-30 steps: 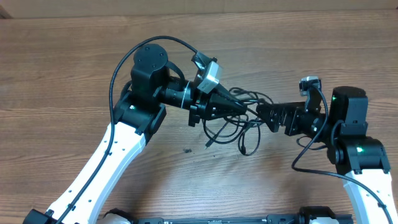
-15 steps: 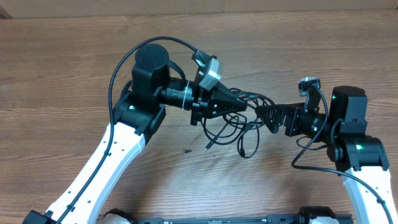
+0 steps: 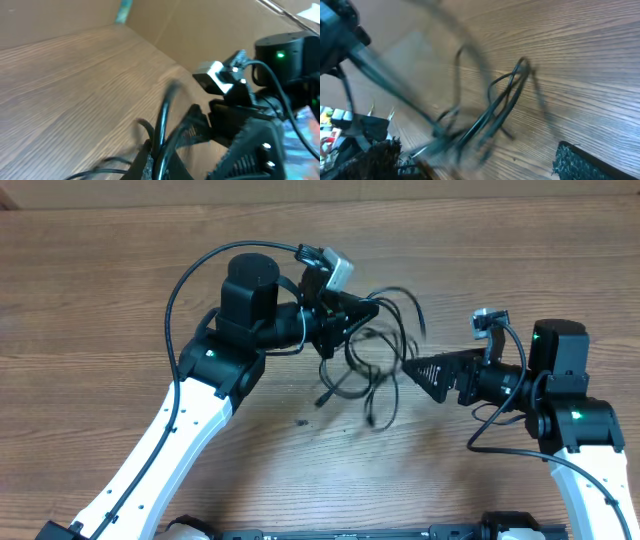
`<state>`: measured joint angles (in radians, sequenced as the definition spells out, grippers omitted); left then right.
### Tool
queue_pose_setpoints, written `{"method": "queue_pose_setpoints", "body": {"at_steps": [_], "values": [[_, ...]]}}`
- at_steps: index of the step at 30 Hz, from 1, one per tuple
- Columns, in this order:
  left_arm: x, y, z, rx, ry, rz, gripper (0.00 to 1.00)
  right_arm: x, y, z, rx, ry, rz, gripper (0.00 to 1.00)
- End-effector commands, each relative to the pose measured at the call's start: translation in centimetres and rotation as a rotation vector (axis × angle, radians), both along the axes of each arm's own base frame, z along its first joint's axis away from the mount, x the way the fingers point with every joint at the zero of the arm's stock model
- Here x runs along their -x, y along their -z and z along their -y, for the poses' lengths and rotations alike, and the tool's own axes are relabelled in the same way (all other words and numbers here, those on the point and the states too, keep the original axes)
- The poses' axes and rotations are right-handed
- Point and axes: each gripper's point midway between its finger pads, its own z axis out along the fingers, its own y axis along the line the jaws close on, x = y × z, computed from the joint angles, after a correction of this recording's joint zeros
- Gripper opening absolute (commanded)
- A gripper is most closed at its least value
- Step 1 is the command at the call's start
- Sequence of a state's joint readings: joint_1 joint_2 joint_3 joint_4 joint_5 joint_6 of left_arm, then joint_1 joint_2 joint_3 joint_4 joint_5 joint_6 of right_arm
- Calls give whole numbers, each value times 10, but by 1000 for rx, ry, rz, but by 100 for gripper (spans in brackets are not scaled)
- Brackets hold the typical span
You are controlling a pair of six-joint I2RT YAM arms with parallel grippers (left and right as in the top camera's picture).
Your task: Untangle cables
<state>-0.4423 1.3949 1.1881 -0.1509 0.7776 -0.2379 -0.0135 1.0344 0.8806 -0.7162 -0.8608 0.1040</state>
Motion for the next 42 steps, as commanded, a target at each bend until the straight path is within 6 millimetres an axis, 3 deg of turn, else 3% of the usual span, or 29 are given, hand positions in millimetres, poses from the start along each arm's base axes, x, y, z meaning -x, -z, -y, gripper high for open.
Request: {"method": "queue_pose_setpoints", "body": {"at_steps": [1, 8, 12, 15, 27, 31, 35, 39, 41, 42], "values": [[0, -24, -5, 29, -23, 44, 4, -3, 1, 3, 12, 9, 15, 96], [25, -33, 4, 80, 133, 38, 4, -12, 10, 15, 90, 83, 14, 92], [55, -40, 8, 119, 317, 82, 4, -20, 19, 30, 169, 158, 13, 91], [67, -43, 8, 135, 388, 101, 4, -26, 21, 38, 210, 198, 24, 91], [60, -40, 8, 116, 355, 124, 4, -27, 12, 30, 179, 153, 74, 91], [58, -39, 9, 111, 341, 125, 4, -22, -1, 15, 122, 51, 143, 91], [64, -39, 14, 115, 356, 102, 4, -25, -9, 13, 110, 36, 188, 91], [70, -39, 19, 117, 376, 99, 4, -28, -11, 13, 112, 36, 207, 86], [70, -40, 19, 120, 376, 89, 4, -28, -11, 13, 113, 36, 207, 74], [71, -40, 20, 121, 376, 83, 4, -28, -11, 13, 114, 38, 208, 58]]}}
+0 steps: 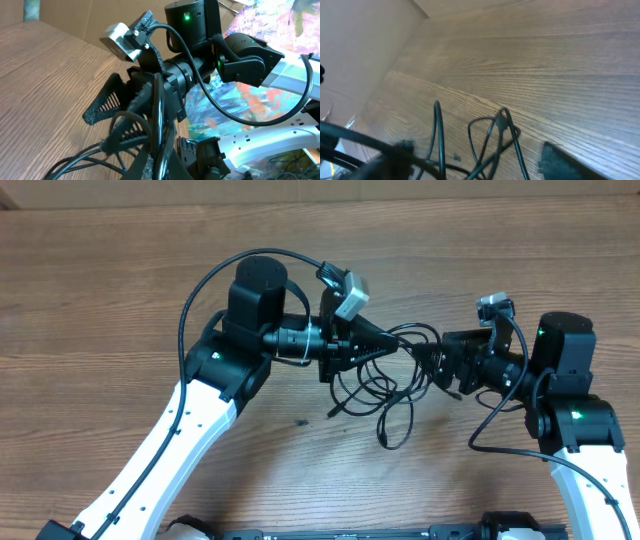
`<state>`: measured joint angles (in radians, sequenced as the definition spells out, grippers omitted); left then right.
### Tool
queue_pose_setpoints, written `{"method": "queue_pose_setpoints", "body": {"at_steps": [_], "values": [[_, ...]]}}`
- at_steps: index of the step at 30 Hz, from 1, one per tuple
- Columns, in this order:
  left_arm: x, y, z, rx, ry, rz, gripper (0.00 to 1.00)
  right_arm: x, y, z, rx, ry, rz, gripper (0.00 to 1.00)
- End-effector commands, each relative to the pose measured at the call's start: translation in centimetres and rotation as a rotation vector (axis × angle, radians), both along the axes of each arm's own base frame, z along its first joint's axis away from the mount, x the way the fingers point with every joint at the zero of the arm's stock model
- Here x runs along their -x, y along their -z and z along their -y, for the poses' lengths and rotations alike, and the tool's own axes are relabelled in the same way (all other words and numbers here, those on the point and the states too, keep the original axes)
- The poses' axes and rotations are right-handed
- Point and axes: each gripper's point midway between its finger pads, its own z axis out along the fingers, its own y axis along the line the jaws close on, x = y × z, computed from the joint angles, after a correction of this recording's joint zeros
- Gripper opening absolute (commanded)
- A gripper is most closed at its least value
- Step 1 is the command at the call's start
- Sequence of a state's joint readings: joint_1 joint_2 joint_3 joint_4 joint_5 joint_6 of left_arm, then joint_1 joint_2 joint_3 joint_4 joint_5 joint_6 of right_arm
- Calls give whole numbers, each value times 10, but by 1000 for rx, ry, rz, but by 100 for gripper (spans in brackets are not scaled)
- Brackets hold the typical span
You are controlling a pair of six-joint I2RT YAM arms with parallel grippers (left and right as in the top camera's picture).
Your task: Untangle cables
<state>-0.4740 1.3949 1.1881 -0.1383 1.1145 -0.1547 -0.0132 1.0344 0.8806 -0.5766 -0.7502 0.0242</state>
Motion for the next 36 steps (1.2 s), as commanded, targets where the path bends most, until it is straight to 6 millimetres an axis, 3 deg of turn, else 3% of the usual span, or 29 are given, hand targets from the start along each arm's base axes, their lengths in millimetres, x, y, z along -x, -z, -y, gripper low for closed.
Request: {"method": "queue_pose_setpoints", "body": {"at_steps": [1, 3, 7, 19, 21, 23, 36], "values": [[8, -22, 0, 30, 9, 27, 4, 0, -1, 0, -2, -7, 11, 38], [9, -22, 1, 31, 11, 15, 4, 0, -1, 0, -3, -7, 10, 20], [10, -22, 1, 30, 11, 7, 4, 0, -1, 0, -3, -7, 10, 4], [14, -19, 4, 21, 24, -13, 4, -8, -13, 0, -4, -10, 86, 4], [15, -17, 4, 13, 23, -27, 4, -12, -21, -1, -5, -14, 130, 4], [14, -17, 4, 12, 20, -26, 4, -14, -41, -8, -37, -68, 226, 4], [14, -17, 4, 12, 19, -27, 4, -23, -71, -10, -35, -83, 396, 4]]}}
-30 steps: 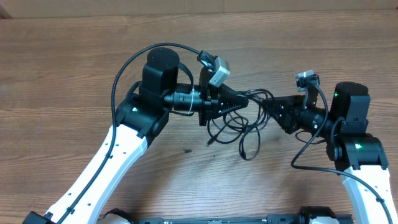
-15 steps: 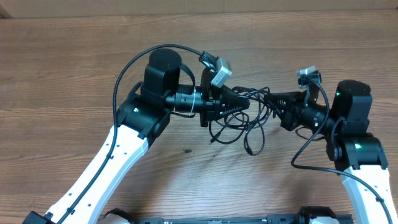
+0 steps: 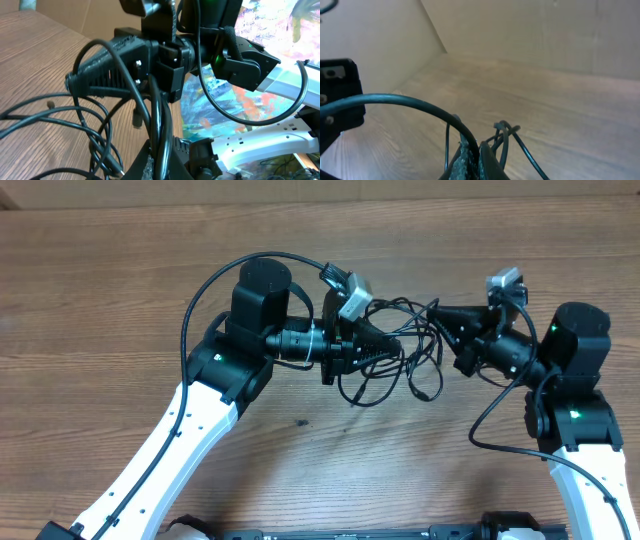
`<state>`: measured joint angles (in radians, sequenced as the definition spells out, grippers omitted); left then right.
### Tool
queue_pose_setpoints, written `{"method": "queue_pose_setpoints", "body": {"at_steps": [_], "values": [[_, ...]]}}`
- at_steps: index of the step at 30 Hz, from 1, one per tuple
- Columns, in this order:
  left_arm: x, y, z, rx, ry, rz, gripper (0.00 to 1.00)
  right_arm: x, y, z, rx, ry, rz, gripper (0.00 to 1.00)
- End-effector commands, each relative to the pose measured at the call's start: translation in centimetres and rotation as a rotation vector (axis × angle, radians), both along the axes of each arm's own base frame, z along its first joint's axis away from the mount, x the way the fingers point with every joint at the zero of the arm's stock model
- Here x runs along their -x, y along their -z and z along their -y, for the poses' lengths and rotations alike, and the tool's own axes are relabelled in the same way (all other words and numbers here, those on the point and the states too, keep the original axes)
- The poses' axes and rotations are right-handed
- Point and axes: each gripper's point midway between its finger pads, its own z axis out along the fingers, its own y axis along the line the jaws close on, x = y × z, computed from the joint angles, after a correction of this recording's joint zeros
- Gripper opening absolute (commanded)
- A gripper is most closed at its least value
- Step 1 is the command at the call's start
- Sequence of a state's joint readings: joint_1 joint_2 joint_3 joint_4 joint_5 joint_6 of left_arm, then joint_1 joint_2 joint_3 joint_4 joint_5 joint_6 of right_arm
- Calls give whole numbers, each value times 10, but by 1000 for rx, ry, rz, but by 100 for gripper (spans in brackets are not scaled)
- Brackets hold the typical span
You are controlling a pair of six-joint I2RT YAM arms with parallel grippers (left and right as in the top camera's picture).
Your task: Untangle cables
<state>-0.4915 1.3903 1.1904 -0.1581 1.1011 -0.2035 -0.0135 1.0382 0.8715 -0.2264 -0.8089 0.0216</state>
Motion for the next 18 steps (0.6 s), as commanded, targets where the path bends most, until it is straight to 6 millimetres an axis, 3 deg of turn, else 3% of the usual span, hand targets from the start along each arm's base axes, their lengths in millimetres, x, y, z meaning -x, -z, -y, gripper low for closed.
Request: {"method": "queue_pose_setpoints", "body": {"at_steps": [1, 5, 18], "values": [[8, -17, 0, 22, 16, 31, 4, 5, -18, -5, -14, -52, 78, 4], [-1, -9, -1, -11, -43, 14, 4, 9, -32, -11, -29, -99, 139, 4], [-2, 5, -3, -62, -72, -43, 4, 5, -60, -10, -16, -97, 302, 4]]}}
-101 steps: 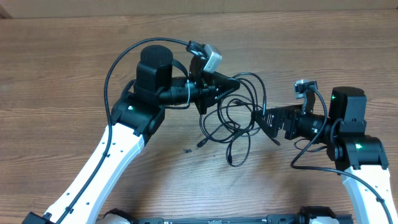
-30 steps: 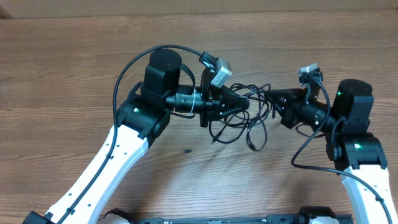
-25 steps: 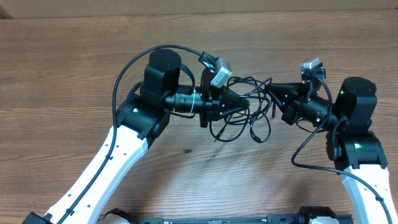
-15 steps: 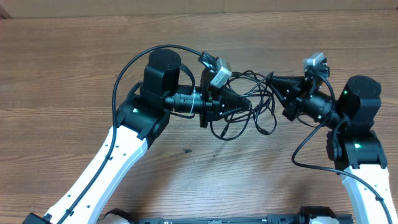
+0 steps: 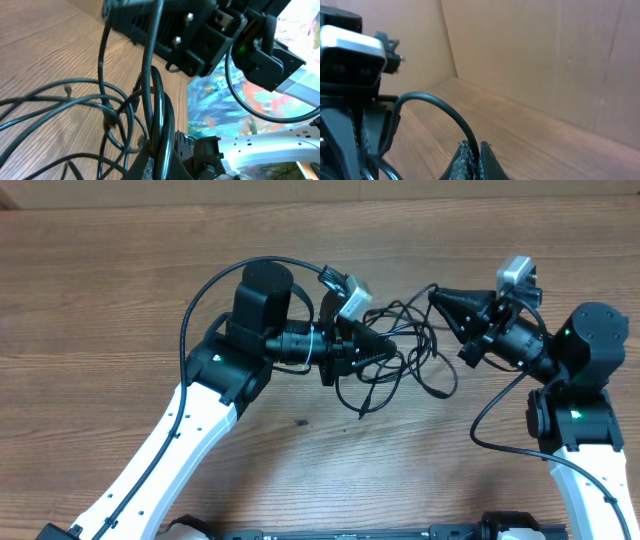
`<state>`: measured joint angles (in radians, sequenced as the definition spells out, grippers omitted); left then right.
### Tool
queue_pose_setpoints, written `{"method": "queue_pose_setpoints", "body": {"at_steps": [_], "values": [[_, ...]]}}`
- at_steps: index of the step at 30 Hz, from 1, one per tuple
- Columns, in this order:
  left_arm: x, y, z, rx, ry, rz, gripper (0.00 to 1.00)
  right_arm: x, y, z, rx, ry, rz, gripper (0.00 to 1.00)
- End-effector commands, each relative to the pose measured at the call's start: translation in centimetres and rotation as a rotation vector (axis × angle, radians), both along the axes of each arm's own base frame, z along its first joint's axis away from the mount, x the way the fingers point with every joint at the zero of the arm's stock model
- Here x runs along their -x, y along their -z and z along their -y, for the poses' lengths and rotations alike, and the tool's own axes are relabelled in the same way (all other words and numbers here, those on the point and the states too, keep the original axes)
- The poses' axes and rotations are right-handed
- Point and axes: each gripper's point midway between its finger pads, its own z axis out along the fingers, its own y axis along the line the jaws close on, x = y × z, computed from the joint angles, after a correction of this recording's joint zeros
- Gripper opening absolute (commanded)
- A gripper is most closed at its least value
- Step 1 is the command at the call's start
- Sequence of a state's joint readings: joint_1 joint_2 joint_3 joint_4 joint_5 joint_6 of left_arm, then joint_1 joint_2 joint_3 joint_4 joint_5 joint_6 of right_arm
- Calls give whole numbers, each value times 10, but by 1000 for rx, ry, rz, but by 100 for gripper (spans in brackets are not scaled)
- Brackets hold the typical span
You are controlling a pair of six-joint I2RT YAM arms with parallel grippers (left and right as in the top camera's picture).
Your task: Untangle cables
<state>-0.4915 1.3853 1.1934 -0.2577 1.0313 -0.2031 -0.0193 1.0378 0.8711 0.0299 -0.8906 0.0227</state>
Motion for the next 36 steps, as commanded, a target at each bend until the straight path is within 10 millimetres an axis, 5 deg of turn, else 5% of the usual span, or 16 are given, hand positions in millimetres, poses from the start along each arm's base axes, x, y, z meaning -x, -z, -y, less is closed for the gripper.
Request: {"method": "queue_pose_setpoints", "body": {"at_steps": [1, 13, 15, 18, 19, 20, 29, 36], "values": [[3, -10, 1, 2, -7, 22, 4, 4, -13, -2, -1, -17, 57, 4], [4, -8, 0, -4, -7, 11, 4, 3, -17, 1, 0, -4, 76, 5], [3, -8, 0, -4, -8, 11, 4, 2, -14, 1, 0, 0, 59, 17], [3, -8, 0, -3, -7, 12, 4, 1, -6, 2, -1, 12, 15, 52], [3, -8, 0, -3, -8, 12, 4, -1, 0, 4, 0, 25, -14, 89], [3, -9, 0, -3, -7, 12, 4, -2, 4, 5, 1, 40, -36, 100], [2, -8, -1, -4, -14, 12, 4, -13, 39, 24, 27, 188, -203, 100], [-22, -3, -12, -39, -130, 20, 4, -18, 71, 44, 52, 338, -356, 100]]}}
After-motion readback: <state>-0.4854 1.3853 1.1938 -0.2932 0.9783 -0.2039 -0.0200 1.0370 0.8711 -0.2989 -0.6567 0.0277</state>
